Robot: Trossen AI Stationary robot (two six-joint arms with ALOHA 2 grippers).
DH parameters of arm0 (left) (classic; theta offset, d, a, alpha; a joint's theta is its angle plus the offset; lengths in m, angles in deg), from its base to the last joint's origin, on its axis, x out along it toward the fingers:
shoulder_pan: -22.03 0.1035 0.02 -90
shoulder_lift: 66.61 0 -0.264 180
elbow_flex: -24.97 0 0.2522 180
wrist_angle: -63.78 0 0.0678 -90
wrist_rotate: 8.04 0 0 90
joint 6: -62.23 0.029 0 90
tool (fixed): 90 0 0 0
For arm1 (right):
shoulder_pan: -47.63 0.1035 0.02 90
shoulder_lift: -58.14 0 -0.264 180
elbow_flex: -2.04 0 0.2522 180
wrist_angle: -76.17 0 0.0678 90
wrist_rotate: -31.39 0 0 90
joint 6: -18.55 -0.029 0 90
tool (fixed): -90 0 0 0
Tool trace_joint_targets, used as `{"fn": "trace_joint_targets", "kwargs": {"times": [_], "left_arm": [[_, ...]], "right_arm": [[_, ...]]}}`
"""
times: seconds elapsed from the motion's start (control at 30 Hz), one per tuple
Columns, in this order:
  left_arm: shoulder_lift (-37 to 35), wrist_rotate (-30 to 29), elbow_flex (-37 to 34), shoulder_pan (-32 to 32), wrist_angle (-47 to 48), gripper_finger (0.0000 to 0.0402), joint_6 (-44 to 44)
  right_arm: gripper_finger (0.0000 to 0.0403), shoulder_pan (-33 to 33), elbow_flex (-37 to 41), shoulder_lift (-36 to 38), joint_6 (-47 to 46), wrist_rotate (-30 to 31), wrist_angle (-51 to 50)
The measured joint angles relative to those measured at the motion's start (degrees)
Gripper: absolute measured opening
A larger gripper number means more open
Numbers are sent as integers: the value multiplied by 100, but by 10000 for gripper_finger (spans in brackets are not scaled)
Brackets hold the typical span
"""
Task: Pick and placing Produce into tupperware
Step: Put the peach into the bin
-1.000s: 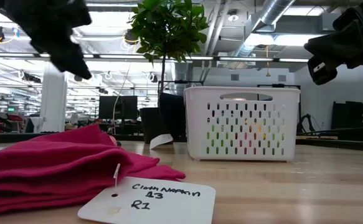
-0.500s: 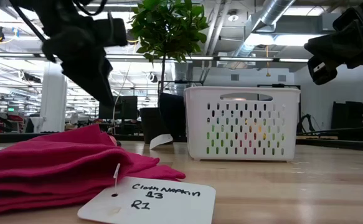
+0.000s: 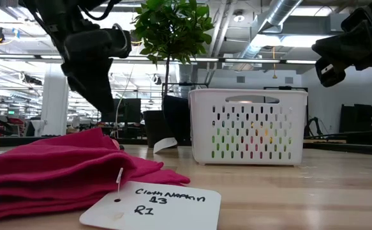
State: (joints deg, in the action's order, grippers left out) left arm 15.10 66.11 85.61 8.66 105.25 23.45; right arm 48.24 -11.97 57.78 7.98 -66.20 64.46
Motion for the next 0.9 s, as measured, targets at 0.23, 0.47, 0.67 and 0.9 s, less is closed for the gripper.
{"fn": "trace_joint_targets", "kwargs": {"times": [0.23,0.47,0.67,0.9], "left_arm": [[-22,1060,19,-2,-322,174,1025],[-22,1212,242,118,-324,174,1479],[9,282,249,139,-248,174,438],[7,531,247,19,-3,174,-128]], "right_arm": [[59,-1,0,2,0,0,0],[59,0,0,0,0,0,0],[59,-2,0,0,0,0,0],[59,1,0,1,0,0,0]]}}
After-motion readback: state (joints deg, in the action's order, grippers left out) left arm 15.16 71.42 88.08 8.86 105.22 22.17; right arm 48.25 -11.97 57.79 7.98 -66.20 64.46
